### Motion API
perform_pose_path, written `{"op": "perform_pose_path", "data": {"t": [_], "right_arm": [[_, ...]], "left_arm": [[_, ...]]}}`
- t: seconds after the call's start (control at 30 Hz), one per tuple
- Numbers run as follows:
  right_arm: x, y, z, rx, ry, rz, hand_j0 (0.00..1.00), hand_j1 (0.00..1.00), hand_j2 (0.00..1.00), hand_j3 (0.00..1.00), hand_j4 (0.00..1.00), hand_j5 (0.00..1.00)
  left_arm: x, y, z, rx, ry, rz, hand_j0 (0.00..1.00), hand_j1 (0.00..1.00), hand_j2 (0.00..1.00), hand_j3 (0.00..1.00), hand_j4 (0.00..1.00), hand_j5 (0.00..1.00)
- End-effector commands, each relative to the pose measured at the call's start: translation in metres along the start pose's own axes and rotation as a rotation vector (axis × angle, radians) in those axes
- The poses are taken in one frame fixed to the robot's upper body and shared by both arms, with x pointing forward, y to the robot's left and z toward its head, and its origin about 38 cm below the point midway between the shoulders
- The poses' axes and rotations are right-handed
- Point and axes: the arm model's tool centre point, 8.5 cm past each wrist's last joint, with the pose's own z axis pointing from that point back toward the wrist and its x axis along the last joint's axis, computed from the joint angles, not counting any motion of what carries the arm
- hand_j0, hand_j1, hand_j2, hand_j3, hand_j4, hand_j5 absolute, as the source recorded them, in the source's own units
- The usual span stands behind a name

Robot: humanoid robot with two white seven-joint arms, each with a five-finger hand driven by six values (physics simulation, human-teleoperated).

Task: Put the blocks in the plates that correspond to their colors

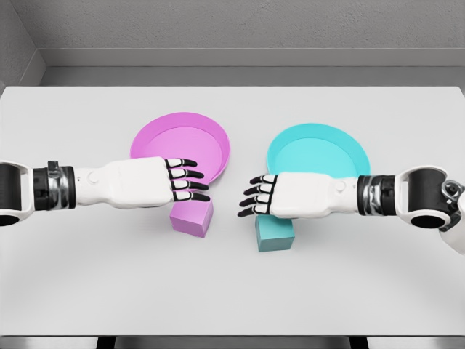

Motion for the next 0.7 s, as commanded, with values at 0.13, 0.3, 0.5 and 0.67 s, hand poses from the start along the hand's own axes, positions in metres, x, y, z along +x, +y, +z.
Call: {"op": "perform_pose_path", "data": {"t": [0.13, 0.3, 0.5, 0.67], "right_arm": [[0.001, 0.000, -0.003, 0.003, 0.001, 0.010, 1.00, 1.00, 1.00, 1.00, 1.00, 1.00], [0.002, 0.005, -0.006, 0.021, -0.003, 0.016, 1.00, 1.00, 1.00, 1.00, 1.00, 1.00], [0.005, 0.010, -0.007, 0.036, -0.006, 0.016, 1.00, 1.00, 1.00, 1.00, 1.00, 1.00], [0.006, 0.015, -0.016, 0.046, -0.012, 0.015, 1.00, 1.00, 1.00, 1.00, 1.00, 1.00]], "left_arm": [[0.002, 0.000, -0.003, 0.006, -0.008, 0.008, 1.00, 1.00, 1.00, 1.00, 1.00, 1.00], [0.003, -0.001, -0.004, 0.004, -0.010, 0.008, 1.00, 1.00, 1.00, 1.00, 1.00, 1.00], [0.004, -0.002, -0.006, -0.002, -0.019, 0.008, 1.00, 1.00, 1.00, 1.00, 1.00, 1.00], [0.005, -0.003, -0.007, -0.003, -0.024, 0.010, 1.00, 1.00, 1.00, 1.00, 1.00, 1.00]]}}
